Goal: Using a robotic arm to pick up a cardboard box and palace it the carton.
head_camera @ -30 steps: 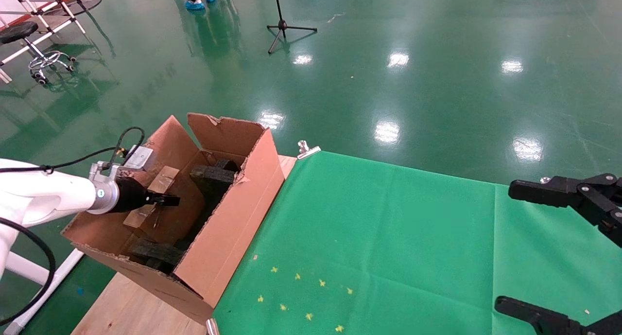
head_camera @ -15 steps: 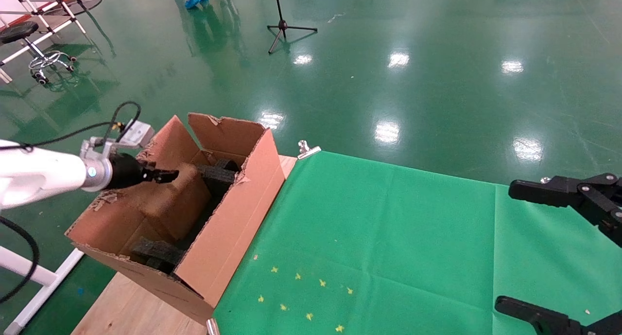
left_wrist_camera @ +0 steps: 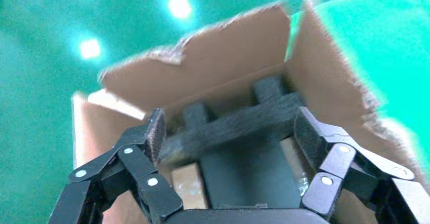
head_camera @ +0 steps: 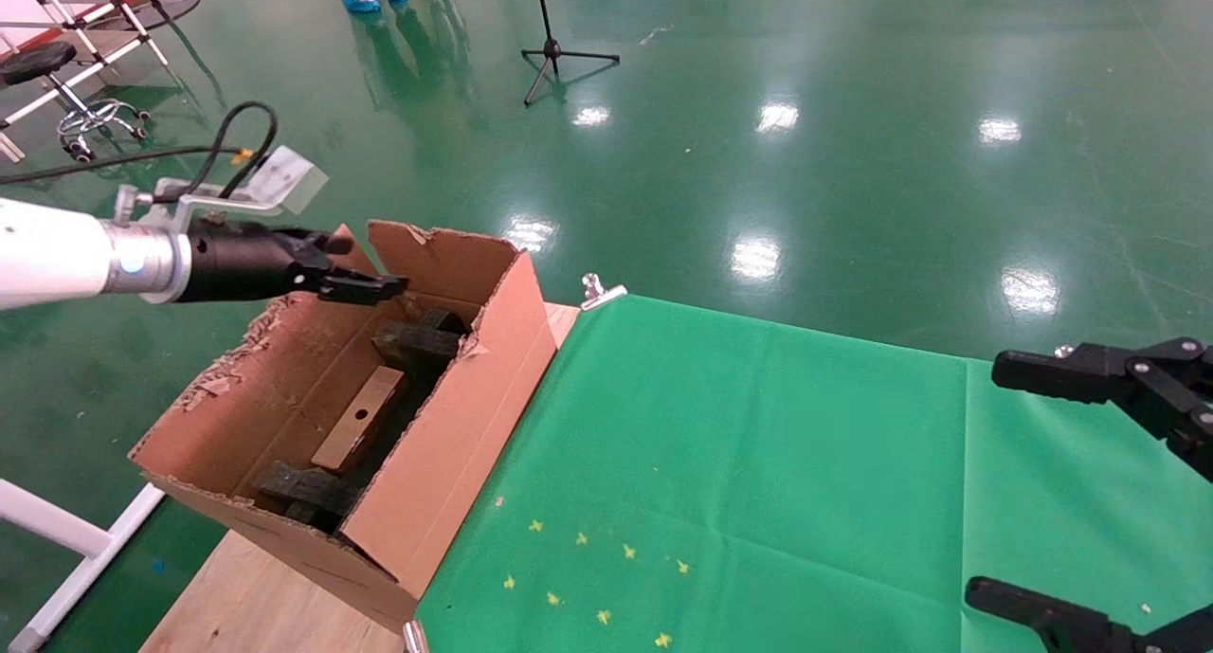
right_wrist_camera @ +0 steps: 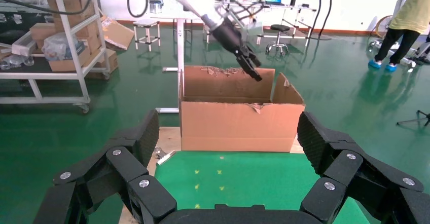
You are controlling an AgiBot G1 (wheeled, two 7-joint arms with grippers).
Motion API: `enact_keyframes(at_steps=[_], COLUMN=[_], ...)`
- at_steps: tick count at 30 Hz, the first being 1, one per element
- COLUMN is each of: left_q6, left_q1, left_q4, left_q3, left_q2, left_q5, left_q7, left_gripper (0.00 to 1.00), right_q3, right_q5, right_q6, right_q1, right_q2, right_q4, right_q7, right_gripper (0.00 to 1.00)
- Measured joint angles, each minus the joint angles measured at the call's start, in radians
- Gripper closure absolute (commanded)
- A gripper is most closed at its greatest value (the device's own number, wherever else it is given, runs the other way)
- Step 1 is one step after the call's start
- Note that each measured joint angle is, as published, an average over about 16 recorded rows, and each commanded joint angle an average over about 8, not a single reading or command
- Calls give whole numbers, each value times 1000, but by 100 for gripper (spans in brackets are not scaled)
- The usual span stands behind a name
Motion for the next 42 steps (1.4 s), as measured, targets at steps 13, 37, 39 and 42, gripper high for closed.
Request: enact_keyframes(at_steps=[13, 37, 39, 42], left_q6=[120, 292, 306, 327], left_q1=[69, 309, 329, 358], left_q4=[-189, -514, -540, -580], left_q3=[-56, -236, -251, -273], left_q2=[-34, -46, -47, -49], left_q5=[-114, -451, -479, -520], left_q7=[19, 109, 116, 127], left_gripper=[0, 0, 0, 0], right_q3=[0, -2, -2, -2], right_q5=[1, 1, 1, 2], right_q6=[0, 0, 1, 1], right_q1=[0, 1, 1, 1], right_q2=[0, 1, 1, 1], right_q4=[-1, -1, -1, -1], right_q7=[0, -1, -1, -1], right_gripper=[0, 0, 0, 0])
